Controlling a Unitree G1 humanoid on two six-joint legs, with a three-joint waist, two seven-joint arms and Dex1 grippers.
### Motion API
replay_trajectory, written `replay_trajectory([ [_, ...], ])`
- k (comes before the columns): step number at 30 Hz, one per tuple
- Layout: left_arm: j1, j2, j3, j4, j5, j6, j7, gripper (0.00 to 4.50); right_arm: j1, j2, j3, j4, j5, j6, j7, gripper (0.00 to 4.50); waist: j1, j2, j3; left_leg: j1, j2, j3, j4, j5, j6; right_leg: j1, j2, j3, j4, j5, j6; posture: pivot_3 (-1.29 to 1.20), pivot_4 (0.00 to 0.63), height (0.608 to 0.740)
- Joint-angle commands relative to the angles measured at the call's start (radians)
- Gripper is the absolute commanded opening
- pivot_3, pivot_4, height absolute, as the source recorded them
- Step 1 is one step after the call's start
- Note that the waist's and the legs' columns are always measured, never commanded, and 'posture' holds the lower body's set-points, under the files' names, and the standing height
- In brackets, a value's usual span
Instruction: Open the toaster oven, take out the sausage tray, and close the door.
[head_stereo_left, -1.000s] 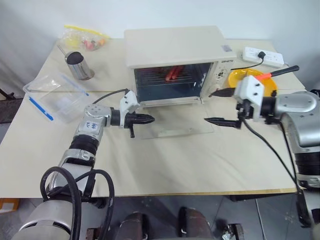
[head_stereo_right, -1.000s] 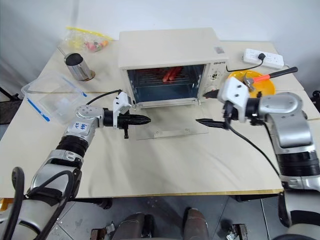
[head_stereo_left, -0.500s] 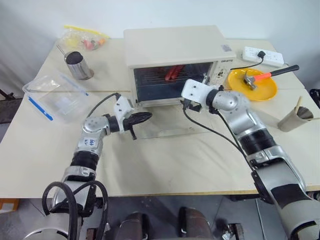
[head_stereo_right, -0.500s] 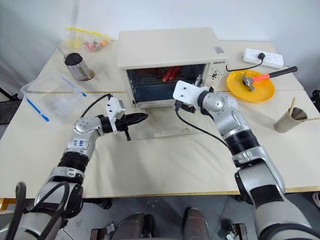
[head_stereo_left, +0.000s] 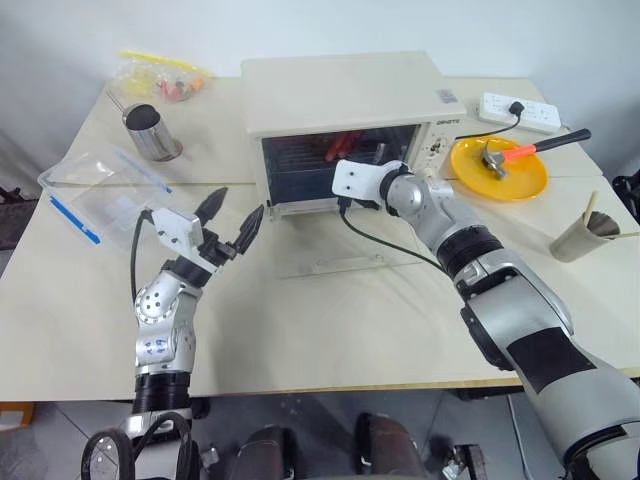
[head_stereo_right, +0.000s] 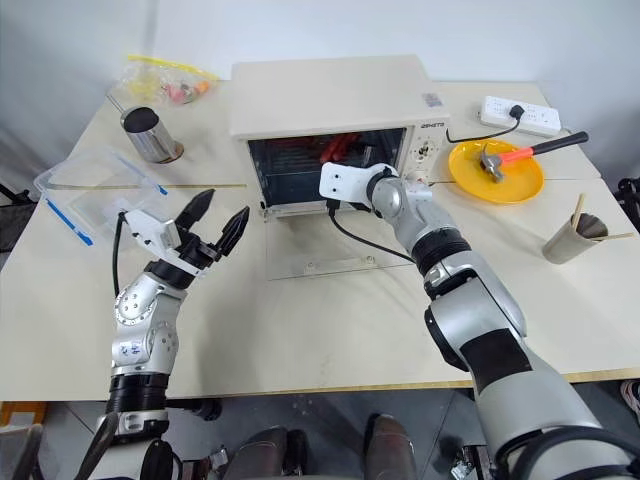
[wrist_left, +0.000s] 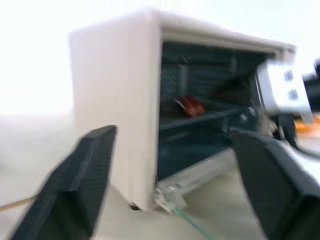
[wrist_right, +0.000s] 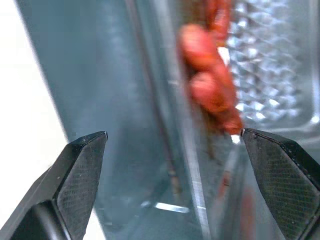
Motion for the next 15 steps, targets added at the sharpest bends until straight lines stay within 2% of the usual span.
replay_trajectory([
  [1,0.021,-0.018,0.009,-0.079,-0.008,0.004,0.072,4.50,-0.035,0.013,0.013,0.016,-0.024,-0.011,-0.036,3.89,0.001,0.000,0.000,0.000,0.000,0.000,0.000,0.000,0.000,0.000,0.000,0.000,0.000,0.000,0.000,0.00,0.150,0.740],
  [13,0.044,-0.012,-0.050,-0.149,-0.097,0.109,0.035,4.50,-0.050,0.013,0.065,0.039,-0.113,-0.016,-0.169,0.10,0.001,0.000,0.000,0.000,0.001,0.000,-0.001,0.000,-0.001,-0.001,0.001,0.000,0.000,0.000,-0.001,0.00,0.150,0.740],
  [15,0.038,-0.009,-0.058,-0.147,-0.108,0.126,0.025,4.50,-0.045,0.007,0.072,0.023,-0.126,-0.018,-0.190,0.04,0.001,0.000,0.000,0.000,0.000,0.000,-0.001,0.001,-0.001,-0.001,0.001,0.000,0.000,0.000,-0.001,0.00,0.150,0.740],
])
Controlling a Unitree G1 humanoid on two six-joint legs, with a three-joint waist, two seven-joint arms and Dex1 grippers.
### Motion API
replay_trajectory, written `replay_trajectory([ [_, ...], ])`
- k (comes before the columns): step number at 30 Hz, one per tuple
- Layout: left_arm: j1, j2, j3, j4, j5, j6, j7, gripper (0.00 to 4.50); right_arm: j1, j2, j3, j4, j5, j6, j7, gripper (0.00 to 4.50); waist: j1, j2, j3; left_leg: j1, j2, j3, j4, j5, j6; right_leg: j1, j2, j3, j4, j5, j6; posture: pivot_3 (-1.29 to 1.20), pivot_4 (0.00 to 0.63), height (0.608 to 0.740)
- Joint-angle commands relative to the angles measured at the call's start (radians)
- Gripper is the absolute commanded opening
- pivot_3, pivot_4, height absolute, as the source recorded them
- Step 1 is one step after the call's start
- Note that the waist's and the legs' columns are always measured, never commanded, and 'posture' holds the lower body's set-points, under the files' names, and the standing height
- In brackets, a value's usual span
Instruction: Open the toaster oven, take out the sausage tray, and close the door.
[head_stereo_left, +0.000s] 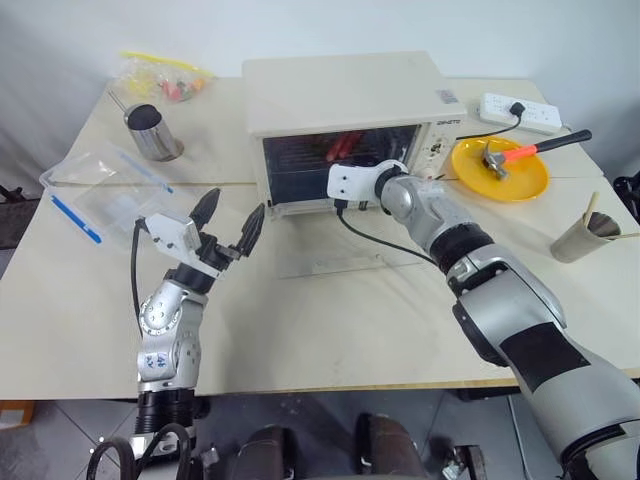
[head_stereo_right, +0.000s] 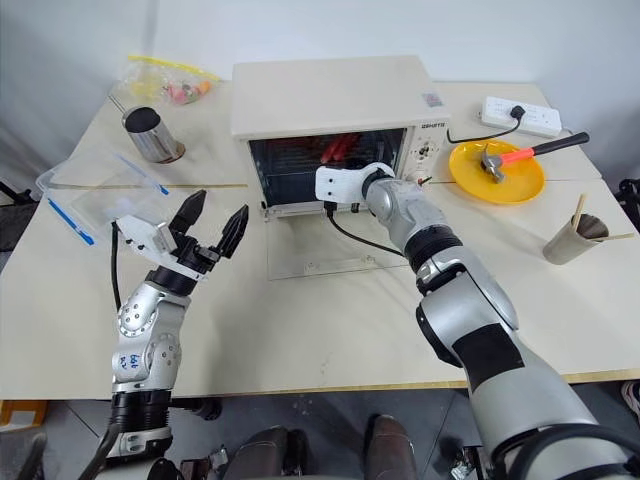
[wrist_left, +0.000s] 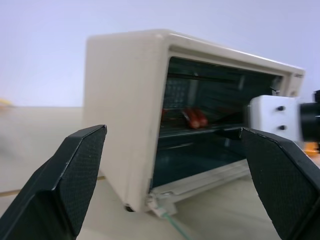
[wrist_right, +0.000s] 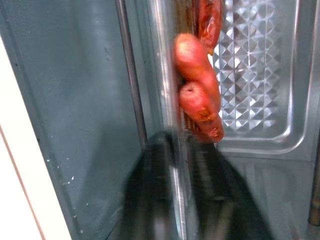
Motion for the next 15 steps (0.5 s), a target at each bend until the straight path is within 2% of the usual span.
replay_trajectory([
  [1,-0.018,0.008,-0.022,-0.044,-0.035,0.029,-0.031,4.50,-0.007,-0.023,0.005,-0.052,-0.021,-0.017,-0.059,0.04,0.000,0.000,0.000,0.000,0.000,0.000,0.000,0.000,0.000,0.000,0.000,0.000,0.000,0.000,0.000,0.00,0.150,0.740],
  [8,-0.082,0.030,-0.021,0.022,-0.050,0.052,-0.080,4.50,0.050,-0.047,0.004,-0.153,-0.054,-0.006,-0.088,0.04,0.002,0.000,0.000,-0.001,0.000,0.000,-0.001,0.000,0.000,0.000,0.000,-0.001,-0.001,0.000,0.000,0.00,0.150,0.740],
  [15,-0.141,0.044,-0.020,0.093,-0.045,0.042,-0.120,4.50,0.128,-0.084,-0.006,-0.326,-0.062,0.018,-0.027,0.04,0.002,0.000,0.000,-0.001,0.000,0.000,-0.002,0.000,0.000,-0.001,0.001,-0.001,-0.002,0.000,0.000,0.00,0.150,0.740],
])
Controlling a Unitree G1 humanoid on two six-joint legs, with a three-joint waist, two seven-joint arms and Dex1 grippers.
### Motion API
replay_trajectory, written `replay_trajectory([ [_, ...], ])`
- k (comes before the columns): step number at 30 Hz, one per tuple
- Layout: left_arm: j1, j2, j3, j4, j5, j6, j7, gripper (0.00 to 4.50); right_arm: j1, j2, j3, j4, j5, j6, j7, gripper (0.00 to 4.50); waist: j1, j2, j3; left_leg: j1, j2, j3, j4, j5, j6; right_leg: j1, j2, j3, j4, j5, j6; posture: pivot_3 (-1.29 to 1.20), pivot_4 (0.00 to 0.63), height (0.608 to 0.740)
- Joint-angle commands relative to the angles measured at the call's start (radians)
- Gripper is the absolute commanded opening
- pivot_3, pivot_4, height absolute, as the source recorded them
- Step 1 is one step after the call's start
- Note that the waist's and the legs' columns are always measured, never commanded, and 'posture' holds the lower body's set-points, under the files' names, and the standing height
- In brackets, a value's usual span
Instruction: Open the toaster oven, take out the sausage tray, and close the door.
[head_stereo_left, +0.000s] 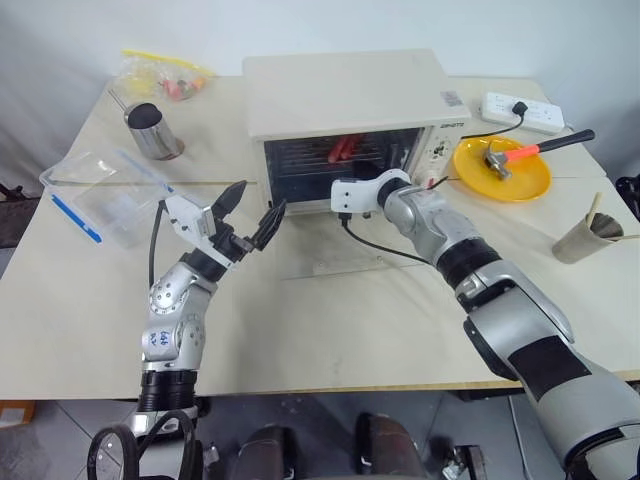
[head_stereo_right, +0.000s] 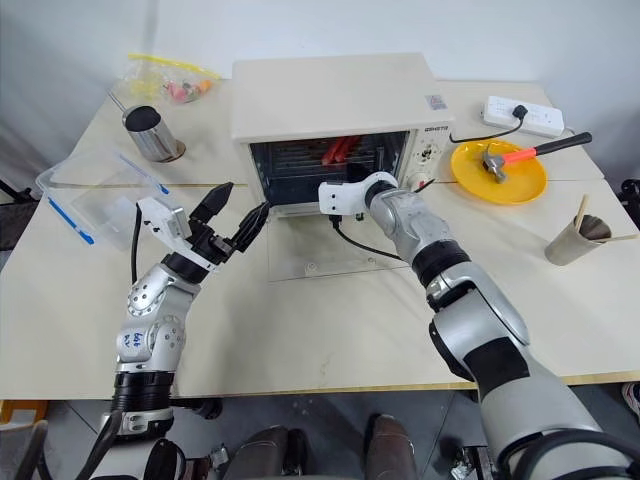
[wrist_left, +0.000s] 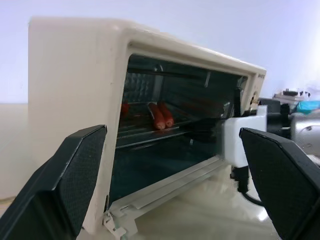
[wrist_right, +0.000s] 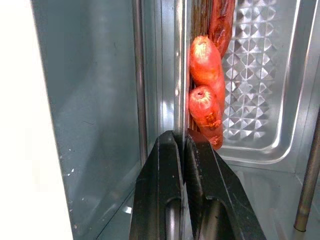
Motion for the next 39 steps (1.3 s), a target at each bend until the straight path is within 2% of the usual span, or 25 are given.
replay_trajectory([
  [1,-0.038,0.009,0.007,0.009,-0.011,-0.021,-0.024,4.50,0.006,-0.019,-0.017,-0.126,0.001,0.009,0.024,0.04,0.000,0.000,0.000,0.000,0.000,0.000,0.000,0.000,0.000,0.000,0.000,0.000,0.000,0.000,0.000,0.00,0.150,0.740],
  [7,-0.097,0.019,0.008,0.079,-0.006,-0.040,-0.057,4.50,0.041,-0.055,-0.032,-0.249,0.001,0.030,0.085,0.04,-0.001,0.000,0.000,0.000,0.000,0.000,0.000,0.000,0.000,0.000,0.000,0.000,-0.001,0.000,0.000,0.00,0.150,0.740],
  [15,-0.168,0.025,0.017,0.176,0.002,-0.075,-0.074,4.50,0.054,-0.077,-0.037,-0.291,-0.002,0.031,0.107,0.04,0.000,0.000,0.000,0.000,0.000,0.000,0.000,0.000,0.000,0.000,0.000,0.000,-0.001,0.000,0.000,0.00,0.150,0.740],
  [26,-0.297,0.083,0.001,0.383,0.008,-0.091,-0.241,4.50,0.121,-0.127,-0.047,-0.428,0.002,0.029,0.168,0.04,0.003,0.000,0.000,-0.002,-0.001,-0.001,0.000,0.000,0.000,0.000,0.000,-0.002,-0.002,0.000,0.000,0.00,0.150,0.740],
  [29,-0.287,0.102,-0.009,0.353,-0.017,-0.037,-0.297,4.50,0.133,-0.130,-0.052,-0.449,0.004,0.038,0.180,0.04,0.002,0.000,0.000,-0.002,-0.001,-0.001,0.000,0.000,0.000,0.000,0.000,-0.002,-0.002,0.000,0.000,0.00,0.150,0.740],
  [34,-0.247,0.188,-0.029,0.275,-0.056,0.081,-0.433,4.50,0.137,-0.128,-0.055,-0.446,0.000,0.039,0.181,0.04,0.002,0.000,0.000,-0.002,-0.001,-0.002,-0.001,0.000,0.000,-0.001,0.000,-0.003,-0.002,0.000,0.000,0.00,0.150,0.740],
  [39,-0.263,0.218,-0.034,0.264,-0.061,0.109,-0.505,4.50,0.134,-0.123,-0.056,-0.442,0.000,0.038,0.179,0.04,0.000,0.001,0.000,-0.003,-0.001,-0.002,0.000,0.000,0.000,-0.001,0.001,-0.002,-0.002,0.000,0.000,0.00,0.150,0.740],
])
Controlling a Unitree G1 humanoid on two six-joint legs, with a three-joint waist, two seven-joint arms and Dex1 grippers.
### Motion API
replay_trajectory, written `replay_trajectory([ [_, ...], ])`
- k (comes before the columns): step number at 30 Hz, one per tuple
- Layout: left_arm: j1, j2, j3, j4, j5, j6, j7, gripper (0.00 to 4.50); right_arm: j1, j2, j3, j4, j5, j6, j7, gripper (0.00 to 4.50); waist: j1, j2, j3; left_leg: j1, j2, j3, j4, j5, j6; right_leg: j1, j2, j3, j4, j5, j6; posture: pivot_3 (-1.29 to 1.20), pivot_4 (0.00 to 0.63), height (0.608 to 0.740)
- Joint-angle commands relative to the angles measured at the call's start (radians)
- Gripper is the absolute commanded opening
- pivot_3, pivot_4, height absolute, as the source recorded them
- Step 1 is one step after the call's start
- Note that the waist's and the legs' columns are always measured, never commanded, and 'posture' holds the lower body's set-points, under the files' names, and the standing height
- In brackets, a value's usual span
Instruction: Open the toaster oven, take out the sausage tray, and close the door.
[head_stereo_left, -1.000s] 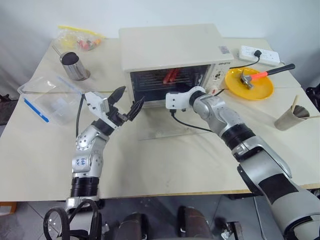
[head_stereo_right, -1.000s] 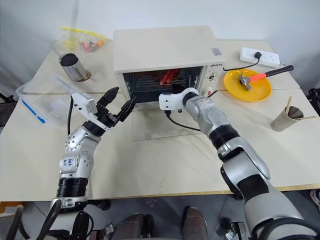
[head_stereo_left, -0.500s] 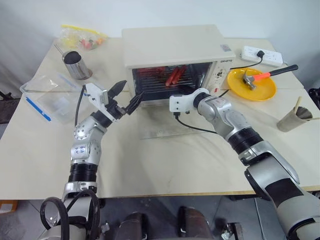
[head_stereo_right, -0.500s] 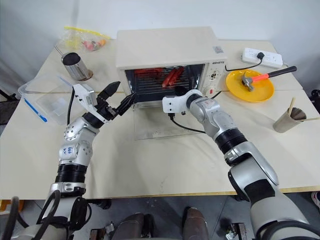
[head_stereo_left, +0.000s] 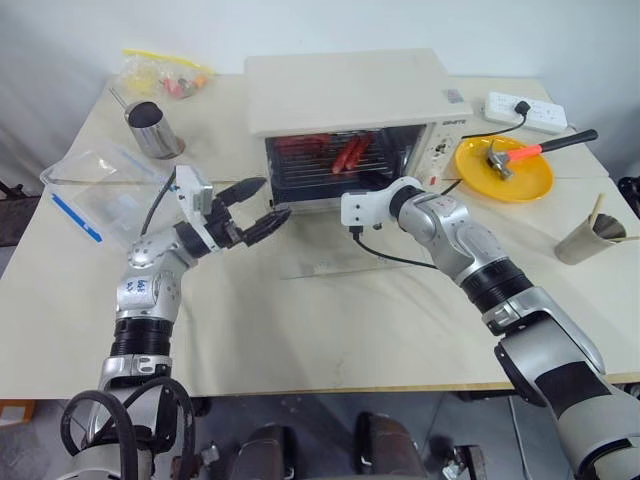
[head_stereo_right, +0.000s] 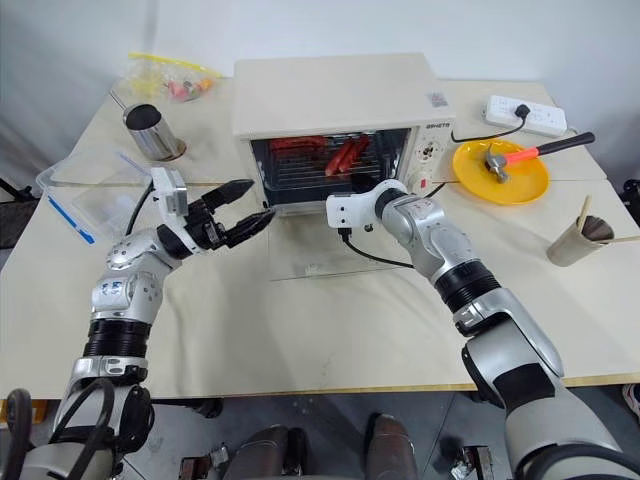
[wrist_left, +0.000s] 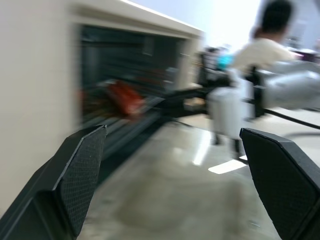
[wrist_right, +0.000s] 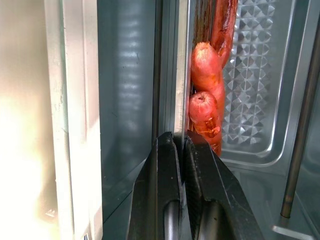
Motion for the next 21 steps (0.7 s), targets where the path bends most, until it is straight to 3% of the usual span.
replay_trajectory([
  [1,-0.035,0.017,0.001,-0.039,-0.027,0.020,-0.053,4.50,-0.024,-0.001,-0.030,-0.060,-0.001,-0.018,-0.021,0.04,0.000,0.000,0.000,0.000,0.000,0.000,0.000,0.000,0.000,0.000,0.000,0.000,0.000,0.000,0.000,0.00,0.150,0.740],
  [4,-0.066,0.010,-0.002,-0.020,-0.021,0.024,-0.073,4.50,-0.026,-0.001,-0.029,-0.057,-0.002,-0.021,-0.022,0.04,0.000,0.000,0.000,0.000,0.000,0.000,0.000,0.000,0.000,0.000,0.000,0.000,0.000,0.000,0.000,0.00,0.150,0.740],
  [9,-0.222,-0.052,-0.005,0.242,0.048,-0.110,-0.083,4.50,0.000,-0.004,-0.026,-0.105,-0.003,-0.017,-0.008,0.04,0.002,0.000,0.000,-0.001,-0.001,0.001,0.001,0.000,0.000,0.000,0.000,0.000,0.000,0.000,0.000,0.00,0.150,0.740],
  [21,-0.350,-0.047,0.014,0.505,0.118,-0.235,-0.099,4.50,0.138,-0.049,-0.056,-0.321,-0.021,0.031,0.056,0.04,-0.003,0.000,0.000,-0.002,-0.002,0.003,0.002,0.000,-0.001,-0.003,0.002,0.001,0.001,0.000,0.000,0.00,0.150,0.740],
])
